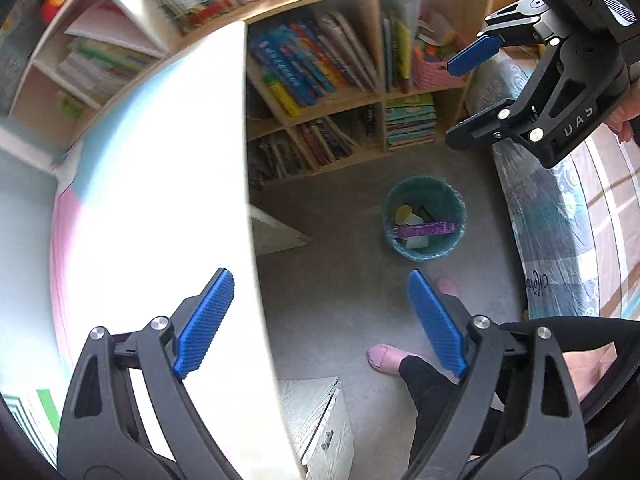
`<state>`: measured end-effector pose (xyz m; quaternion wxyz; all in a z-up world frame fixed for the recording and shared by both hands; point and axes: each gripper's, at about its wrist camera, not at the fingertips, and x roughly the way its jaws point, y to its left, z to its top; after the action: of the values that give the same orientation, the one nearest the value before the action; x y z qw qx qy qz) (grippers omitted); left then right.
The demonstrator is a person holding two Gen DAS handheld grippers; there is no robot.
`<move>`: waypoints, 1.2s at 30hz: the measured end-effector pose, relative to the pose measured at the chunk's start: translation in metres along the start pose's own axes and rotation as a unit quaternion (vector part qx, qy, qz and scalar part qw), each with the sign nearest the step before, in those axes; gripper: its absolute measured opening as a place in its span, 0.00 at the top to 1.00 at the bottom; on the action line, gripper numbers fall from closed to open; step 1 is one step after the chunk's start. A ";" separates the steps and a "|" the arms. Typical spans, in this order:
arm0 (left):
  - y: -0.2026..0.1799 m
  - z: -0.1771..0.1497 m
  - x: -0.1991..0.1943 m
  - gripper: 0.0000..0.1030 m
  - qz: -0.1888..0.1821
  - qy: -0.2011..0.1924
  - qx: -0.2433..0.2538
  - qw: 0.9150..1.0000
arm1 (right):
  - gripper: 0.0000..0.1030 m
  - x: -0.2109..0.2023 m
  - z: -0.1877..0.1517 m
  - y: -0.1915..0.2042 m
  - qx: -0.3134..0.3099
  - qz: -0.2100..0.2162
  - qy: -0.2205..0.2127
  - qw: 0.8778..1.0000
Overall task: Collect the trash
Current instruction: 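Swing both tools back over the table toward the orange bag and tube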
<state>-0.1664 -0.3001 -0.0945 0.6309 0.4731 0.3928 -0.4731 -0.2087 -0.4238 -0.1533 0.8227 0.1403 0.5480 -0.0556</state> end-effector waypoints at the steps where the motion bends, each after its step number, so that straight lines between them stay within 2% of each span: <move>1: 0.005 -0.005 -0.002 0.16 0.004 0.000 -0.006 1.000 | 0.15 0.000 0.005 0.007 -0.010 0.002 0.000 1.000; 7: 0.044 -0.048 -0.014 0.11 0.037 0.005 -0.058 0.998 | 0.14 0.004 0.037 0.051 -0.072 0.014 -0.007 0.997; 13: 0.095 -0.106 -0.024 0.10 0.073 0.022 -0.121 0.990 | 0.14 0.011 0.074 0.107 -0.132 0.026 -0.011 0.991; 18: 0.142 -0.155 -0.028 0.10 0.101 0.042 -0.186 0.976 | 0.14 0.022 0.103 0.162 -0.192 0.035 -0.012 0.981; 26: 0.211 -0.230 -0.031 0.09 0.125 0.061 -0.276 0.951 | 0.14 0.045 0.144 0.237 -0.248 0.046 -0.007 0.968; 31: 0.240 -0.256 -0.036 0.09 0.128 0.063 -0.303 0.942 | 0.14 0.061 0.166 0.277 -0.269 0.051 -0.005 0.962; 36: 0.263 -0.275 -0.031 0.09 0.128 0.070 -0.312 0.939 | 0.14 0.077 0.185 0.305 -0.282 0.055 -0.007 0.958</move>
<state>0.0671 0.0008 -0.0728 0.7729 0.3303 0.5004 -0.2075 0.0605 -0.1821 -0.1059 0.8343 -0.0683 0.5274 0.1453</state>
